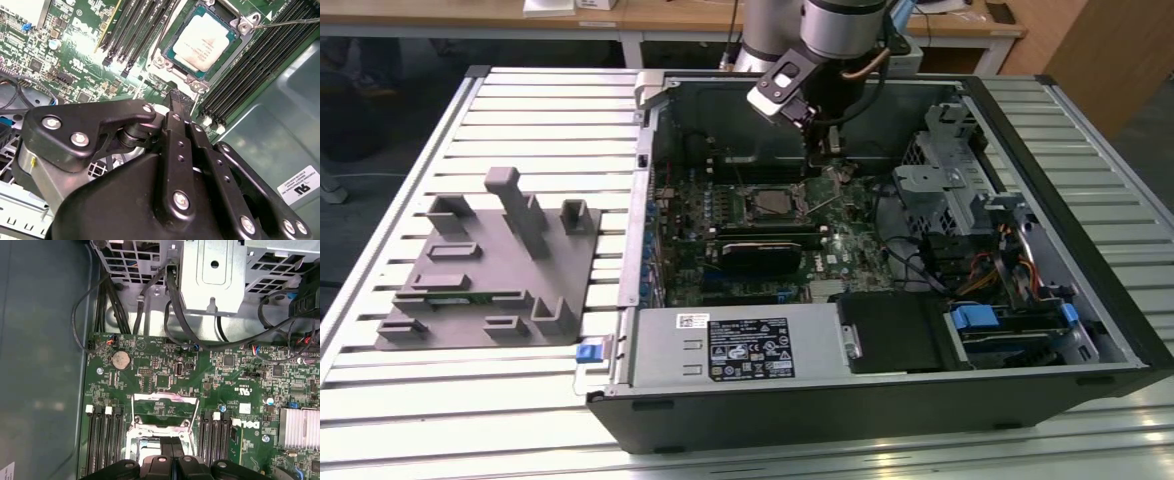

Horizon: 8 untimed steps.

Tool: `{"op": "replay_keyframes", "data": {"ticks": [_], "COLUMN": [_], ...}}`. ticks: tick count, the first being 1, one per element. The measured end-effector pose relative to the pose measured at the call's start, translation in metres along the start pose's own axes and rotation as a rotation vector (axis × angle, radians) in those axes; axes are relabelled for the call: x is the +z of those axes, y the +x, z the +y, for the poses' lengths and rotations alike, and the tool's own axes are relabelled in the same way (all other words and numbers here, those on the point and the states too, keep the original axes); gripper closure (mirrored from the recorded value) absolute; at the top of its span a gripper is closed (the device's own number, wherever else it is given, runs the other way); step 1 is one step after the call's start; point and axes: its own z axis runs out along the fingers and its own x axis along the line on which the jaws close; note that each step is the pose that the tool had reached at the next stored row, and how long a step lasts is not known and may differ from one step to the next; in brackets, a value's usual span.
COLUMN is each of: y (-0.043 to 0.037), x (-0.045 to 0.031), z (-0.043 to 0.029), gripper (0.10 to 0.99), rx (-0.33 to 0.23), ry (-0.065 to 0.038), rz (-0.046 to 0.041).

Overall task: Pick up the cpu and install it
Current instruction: 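Close the cpu cover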

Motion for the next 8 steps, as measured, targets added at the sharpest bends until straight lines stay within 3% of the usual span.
{"op": "replay_keyframes", "data": {"ticks": [8], "y": [-0.0003], "x": [-0.0003], "z": [0.0068], "gripper": [0.980], "rx": [0.000], "ry": [0.000], "rz": [0.0003]}}
